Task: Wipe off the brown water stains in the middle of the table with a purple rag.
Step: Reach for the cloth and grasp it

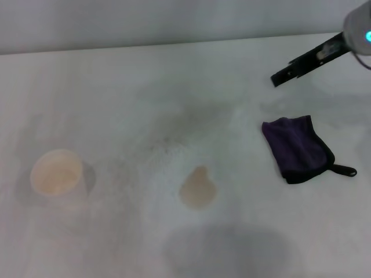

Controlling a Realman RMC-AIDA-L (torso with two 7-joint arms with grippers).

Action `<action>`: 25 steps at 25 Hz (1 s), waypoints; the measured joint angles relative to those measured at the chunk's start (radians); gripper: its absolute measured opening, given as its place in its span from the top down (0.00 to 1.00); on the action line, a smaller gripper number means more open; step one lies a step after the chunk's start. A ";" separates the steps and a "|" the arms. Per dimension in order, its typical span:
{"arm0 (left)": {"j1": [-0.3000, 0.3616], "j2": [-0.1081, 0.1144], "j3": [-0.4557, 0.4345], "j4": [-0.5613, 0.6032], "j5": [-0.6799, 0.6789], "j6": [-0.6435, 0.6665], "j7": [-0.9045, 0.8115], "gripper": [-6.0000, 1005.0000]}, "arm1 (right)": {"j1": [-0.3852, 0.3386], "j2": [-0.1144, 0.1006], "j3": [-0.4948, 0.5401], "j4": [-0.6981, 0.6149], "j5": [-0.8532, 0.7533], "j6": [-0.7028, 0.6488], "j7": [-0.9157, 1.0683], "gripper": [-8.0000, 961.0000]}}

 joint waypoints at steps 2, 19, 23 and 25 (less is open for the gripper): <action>0.001 0.000 0.000 0.000 0.001 0.000 0.000 0.11 | 0.015 0.002 -0.058 -0.009 -0.032 0.027 0.056 0.10; 0.003 0.001 0.001 -0.001 0.025 0.001 0.000 0.11 | 0.029 0.012 -0.277 0.182 -0.107 0.005 0.248 0.10; -0.001 0.001 0.001 -0.001 0.025 0.000 0.009 0.11 | 0.029 0.010 -0.288 0.204 -0.108 -0.010 0.252 0.10; -0.001 0.000 0.001 -0.001 0.025 0.000 0.013 0.11 | 0.028 0.008 -0.292 0.210 -0.108 -0.015 0.253 0.12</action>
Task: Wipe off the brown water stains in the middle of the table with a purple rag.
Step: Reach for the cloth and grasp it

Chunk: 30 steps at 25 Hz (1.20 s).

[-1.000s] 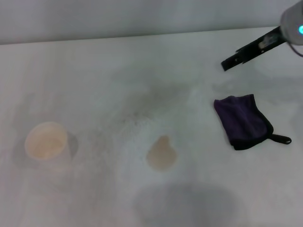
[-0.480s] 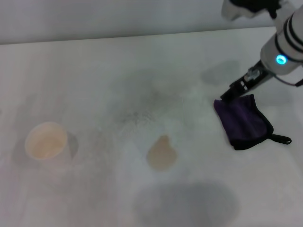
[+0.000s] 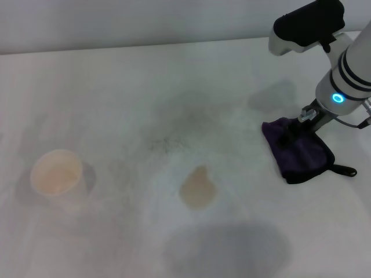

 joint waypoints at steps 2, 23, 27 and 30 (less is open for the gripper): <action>0.000 0.000 0.000 0.002 0.000 0.000 0.001 0.11 | 0.000 0.000 -0.001 0.007 -0.004 -0.002 0.000 0.14; 0.000 0.000 0.000 0.005 0.000 0.000 0.003 0.11 | 0.020 0.005 -0.071 0.075 -0.025 -0.049 0.032 0.34; -0.001 0.001 0.000 0.005 0.000 -0.003 0.003 0.11 | 0.028 0.005 -0.105 0.072 -0.027 -0.049 0.054 0.37; -0.002 0.001 0.000 0.005 0.000 -0.010 0.003 0.11 | 0.035 0.006 -0.115 0.072 -0.026 -0.049 0.059 0.38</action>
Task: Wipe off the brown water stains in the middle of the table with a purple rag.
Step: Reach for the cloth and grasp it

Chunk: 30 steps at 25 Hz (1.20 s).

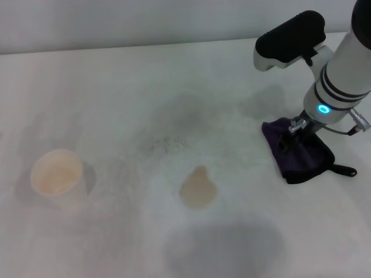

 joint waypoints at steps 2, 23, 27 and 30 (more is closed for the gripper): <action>0.000 0.000 0.000 0.000 0.000 -0.005 0.000 0.11 | 0.003 0.000 -0.001 0.000 -0.001 0.001 0.004 0.39; -0.014 0.003 0.000 0.002 0.000 -0.030 0.019 0.11 | 0.025 -0.003 0.006 0.041 0.027 -0.002 0.001 0.85; -0.014 0.003 0.000 0.002 0.000 -0.032 0.020 0.11 | 0.040 -0.003 0.006 0.076 0.027 -0.005 0.001 0.71; -0.014 0.003 0.000 0.001 0.000 -0.032 0.020 0.11 | 0.044 -0.003 0.005 0.087 0.022 -0.009 0.004 0.67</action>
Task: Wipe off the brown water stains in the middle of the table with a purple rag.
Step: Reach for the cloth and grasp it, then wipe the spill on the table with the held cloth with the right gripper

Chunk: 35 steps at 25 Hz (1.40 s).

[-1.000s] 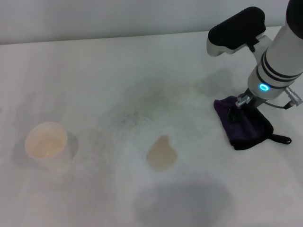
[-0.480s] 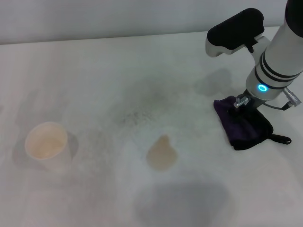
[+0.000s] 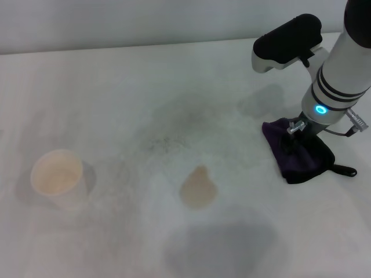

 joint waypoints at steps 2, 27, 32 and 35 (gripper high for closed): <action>0.000 0.000 0.000 0.000 0.000 0.000 0.000 0.11 | 0.000 0.000 -0.001 0.001 -0.001 0.000 0.000 0.68; -0.007 -0.002 0.002 0.003 0.000 0.000 0.002 0.11 | 0.046 0.008 -0.225 -0.122 0.271 -0.058 -0.005 0.92; -0.008 -0.003 0.019 0.004 0.000 0.001 0.002 0.11 | 0.108 0.008 -0.379 -0.124 0.391 -0.098 0.044 0.93; -0.008 -0.003 0.023 0.004 0.000 0.001 0.002 0.11 | 0.139 0.008 -0.442 -0.125 0.484 -0.120 0.034 0.93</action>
